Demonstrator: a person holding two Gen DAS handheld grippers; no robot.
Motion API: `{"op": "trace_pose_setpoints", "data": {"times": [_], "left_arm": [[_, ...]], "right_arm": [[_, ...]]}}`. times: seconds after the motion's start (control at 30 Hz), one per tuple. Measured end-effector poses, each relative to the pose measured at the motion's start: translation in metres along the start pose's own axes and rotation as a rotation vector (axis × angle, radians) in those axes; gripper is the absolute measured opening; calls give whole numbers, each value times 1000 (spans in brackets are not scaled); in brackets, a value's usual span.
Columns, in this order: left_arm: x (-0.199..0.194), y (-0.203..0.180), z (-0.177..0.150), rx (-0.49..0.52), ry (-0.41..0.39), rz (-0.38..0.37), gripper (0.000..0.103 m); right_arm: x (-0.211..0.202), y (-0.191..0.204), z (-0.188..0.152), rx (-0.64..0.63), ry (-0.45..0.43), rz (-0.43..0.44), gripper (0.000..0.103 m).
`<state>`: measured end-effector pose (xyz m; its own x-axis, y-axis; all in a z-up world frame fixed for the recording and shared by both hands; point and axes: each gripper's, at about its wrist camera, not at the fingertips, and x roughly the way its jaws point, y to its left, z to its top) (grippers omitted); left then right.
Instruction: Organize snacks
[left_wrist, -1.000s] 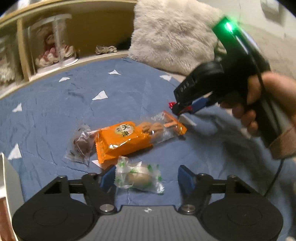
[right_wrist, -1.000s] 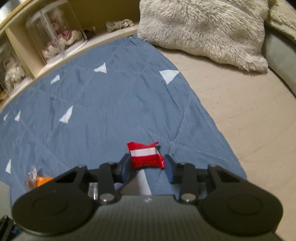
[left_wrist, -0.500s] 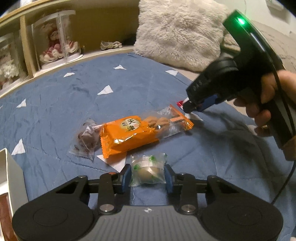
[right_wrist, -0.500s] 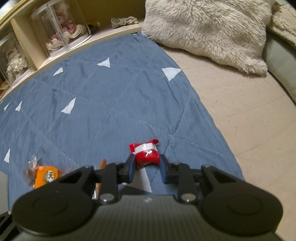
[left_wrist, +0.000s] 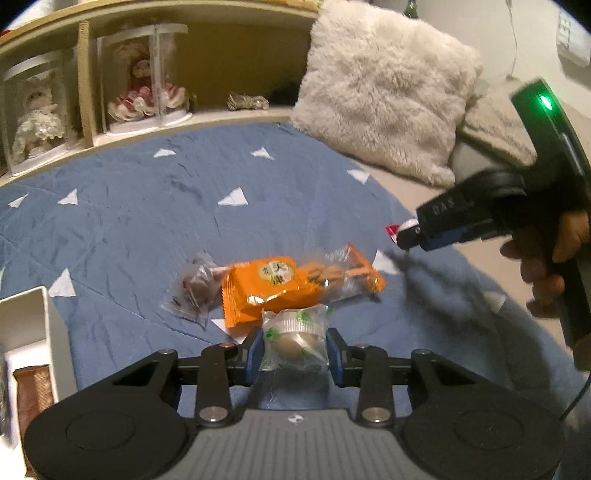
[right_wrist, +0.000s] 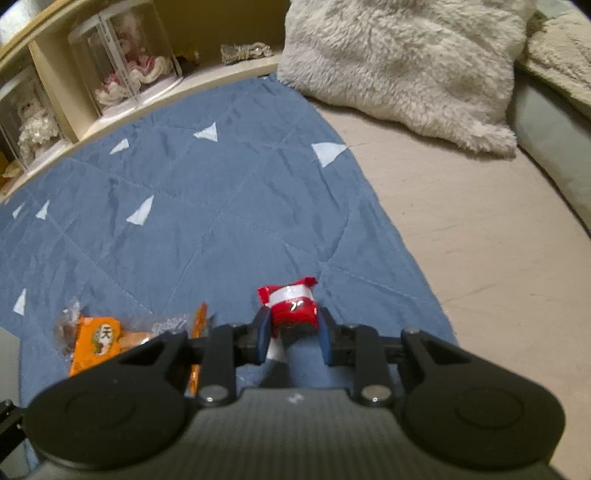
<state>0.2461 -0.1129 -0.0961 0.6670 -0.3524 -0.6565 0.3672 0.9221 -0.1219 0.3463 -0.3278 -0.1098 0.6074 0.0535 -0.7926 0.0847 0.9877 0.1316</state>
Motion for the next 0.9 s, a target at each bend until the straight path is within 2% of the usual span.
{"op": "trace_pose_setpoints", "data": {"times": [0.4,0.9], "left_arm": [[-58,7,15,-97,-79,25,38],[-127,32,19,-123,-119,140,38]], "right_arm": [[-68,10,-14,23,-85,139,31],[-130,45,-42,-38,-177,274,31]]}}
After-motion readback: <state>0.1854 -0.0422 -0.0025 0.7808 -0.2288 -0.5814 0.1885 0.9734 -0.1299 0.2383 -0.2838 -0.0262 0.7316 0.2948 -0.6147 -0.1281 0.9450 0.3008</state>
